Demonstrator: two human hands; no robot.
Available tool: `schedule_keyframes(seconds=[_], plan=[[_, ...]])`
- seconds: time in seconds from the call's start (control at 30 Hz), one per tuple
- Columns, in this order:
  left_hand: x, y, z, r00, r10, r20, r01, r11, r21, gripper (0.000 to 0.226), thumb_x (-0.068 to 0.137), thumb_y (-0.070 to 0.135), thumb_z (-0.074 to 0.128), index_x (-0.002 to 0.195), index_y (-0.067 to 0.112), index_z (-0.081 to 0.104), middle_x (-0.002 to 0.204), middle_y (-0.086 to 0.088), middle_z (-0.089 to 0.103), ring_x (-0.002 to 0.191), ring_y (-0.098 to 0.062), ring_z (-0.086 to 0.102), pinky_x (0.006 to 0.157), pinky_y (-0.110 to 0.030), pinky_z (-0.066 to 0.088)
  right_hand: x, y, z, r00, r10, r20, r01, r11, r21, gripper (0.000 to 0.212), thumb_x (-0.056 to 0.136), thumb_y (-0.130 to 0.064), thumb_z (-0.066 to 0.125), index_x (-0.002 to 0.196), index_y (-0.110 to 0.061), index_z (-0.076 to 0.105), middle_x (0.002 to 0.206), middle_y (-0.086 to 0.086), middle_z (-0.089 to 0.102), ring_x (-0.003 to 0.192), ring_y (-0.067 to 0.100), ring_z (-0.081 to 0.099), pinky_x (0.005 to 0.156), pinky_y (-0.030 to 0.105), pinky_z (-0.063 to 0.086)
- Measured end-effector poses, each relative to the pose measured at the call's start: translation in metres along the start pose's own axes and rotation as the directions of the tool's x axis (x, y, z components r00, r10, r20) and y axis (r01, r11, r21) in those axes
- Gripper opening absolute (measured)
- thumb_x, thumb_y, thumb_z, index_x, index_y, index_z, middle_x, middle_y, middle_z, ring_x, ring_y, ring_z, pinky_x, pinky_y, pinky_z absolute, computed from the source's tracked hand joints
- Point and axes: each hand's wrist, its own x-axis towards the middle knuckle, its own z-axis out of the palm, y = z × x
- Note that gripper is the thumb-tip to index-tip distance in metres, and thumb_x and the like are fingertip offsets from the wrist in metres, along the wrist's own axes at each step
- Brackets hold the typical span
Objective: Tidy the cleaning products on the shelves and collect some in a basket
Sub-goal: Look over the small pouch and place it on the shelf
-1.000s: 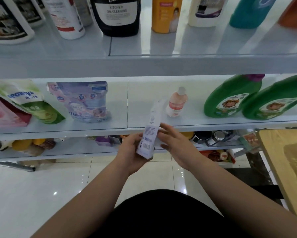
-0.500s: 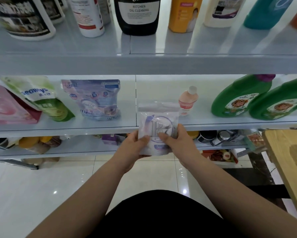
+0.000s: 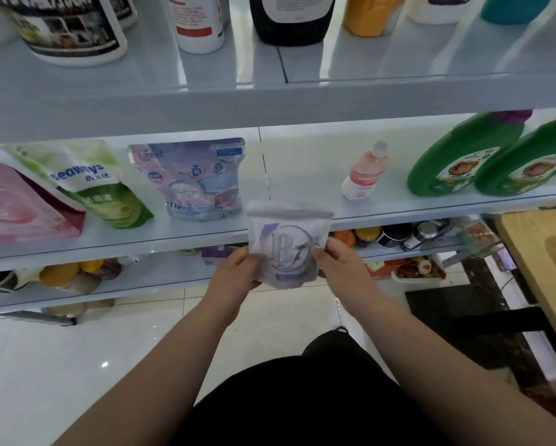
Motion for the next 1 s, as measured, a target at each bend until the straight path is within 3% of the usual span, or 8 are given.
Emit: schedule_keyframes(seconds=[0.07,0.13,0.3,0.43,0.6,0.83,0.93,1.0], plan=[[0.01,-0.002,0.0,0.996,0.091,-0.014,-0.086,0.968,0.236,0.019,0.093,0.033,0.063,0.081,0.043,0.073,0.077,0.014,0.071,0.07,0.002,0.06,0.071,-0.032,0.049,0.007,0.003,-0.004,0.999,-0.038,-0.032,0.034,0.992,-0.125,0.022,0.104,-0.019,0.055,0.095,-0.027,0.073,0.092,0.003,0.073,0.08,0.014,0.059,0.071,0.029,0.046],[0.024,-0.001,0.003,0.988,0.143,-0.05,-0.117,0.931,0.346,0.028,0.097,0.03,0.063,0.074,0.045,0.069,0.066,0.015,0.065,0.056,0.002,0.052,0.062,-0.029,0.04,0.019,0.003,-0.01,0.997,-0.077,-0.029,0.07,0.975,-0.21,0.02,0.105,-0.02,0.055,0.095,-0.011,0.07,0.087,0.018,0.067,0.065,0.007,0.047,0.058,0.024,0.037],[0.064,0.018,0.022,0.966,0.201,-0.163,-0.126,0.914,0.385,0.026,0.092,0.025,0.069,0.07,0.035,0.06,0.065,0.016,0.061,0.064,-0.01,0.053,0.06,-0.026,0.04,0.067,-0.006,-0.024,0.997,-0.076,-0.024,0.066,0.96,-0.273,0.031,0.104,-0.02,0.057,0.074,-0.015,0.055,0.056,-0.01,0.046,0.05,0.005,0.037,0.047,0.02,0.029],[0.089,0.04,0.038,0.959,0.21,-0.192,-0.124,0.915,0.383,0.019,0.093,0.021,0.068,0.097,0.037,0.06,0.092,0.02,0.066,0.086,-0.009,0.065,0.076,-0.036,0.055,0.109,-0.02,-0.032,0.995,-0.101,-0.004,0.093,0.932,-0.349,0.024,0.105,-0.018,0.051,0.082,-0.016,0.057,0.071,-0.003,0.055,0.066,0.015,0.047,0.057,0.024,0.036],[0.107,0.053,0.053,0.95,0.234,-0.209,-0.157,0.932,0.328,0.036,0.092,0.013,0.069,0.121,0.032,0.057,0.104,0.031,0.058,0.077,0.017,0.064,0.062,-0.026,0.054,0.152,-0.037,-0.036,0.998,-0.042,0.045,0.054,0.949,-0.31,0.028,0.106,-0.014,0.039,0.108,-0.002,0.064,0.106,0.019,0.068,0.1,0.041,0.062,0.09,0.053,0.052],[0.114,0.052,0.054,0.958,0.213,-0.191,-0.149,0.941,0.303,0.049,0.091,0.007,0.067,0.131,0.033,0.054,0.118,0.025,0.06,0.081,0.015,0.067,0.069,-0.023,0.055,0.177,-0.043,-0.037,0.992,-0.058,0.116,0.097,0.923,-0.373,0.025,0.107,-0.018,0.037,0.103,-0.008,0.06,0.102,0.014,0.067,0.093,0.034,0.061,0.082,0.044,0.05],[0.116,0.054,0.053,0.961,0.217,-0.173,-0.153,0.935,0.32,0.054,0.092,0.008,0.066,0.139,0.031,0.051,0.123,0.023,0.059,0.084,0.016,0.066,0.067,-0.015,0.053,0.178,-0.04,-0.038,0.988,-0.051,0.147,0.102,0.928,-0.359,0.025,0.107,-0.022,0.041,0.112,-0.008,0.062,0.108,0.013,0.069,0.099,0.035,0.063,0.086,0.047,0.051],[0.114,0.054,0.051,0.964,0.22,-0.15,-0.158,0.926,0.343,0.06,0.093,0.008,0.065,0.147,0.028,0.047,0.124,0.024,0.056,0.089,0.01,0.068,0.06,-0.008,0.05,0.176,-0.035,-0.039,0.985,-0.038,0.168,0.084,0.958,-0.275,0.025,0.106,-0.031,0.049,0.122,-0.015,0.061,0.116,0.006,0.069,0.108,0.029,0.064,0.084,0.039,0.05]])
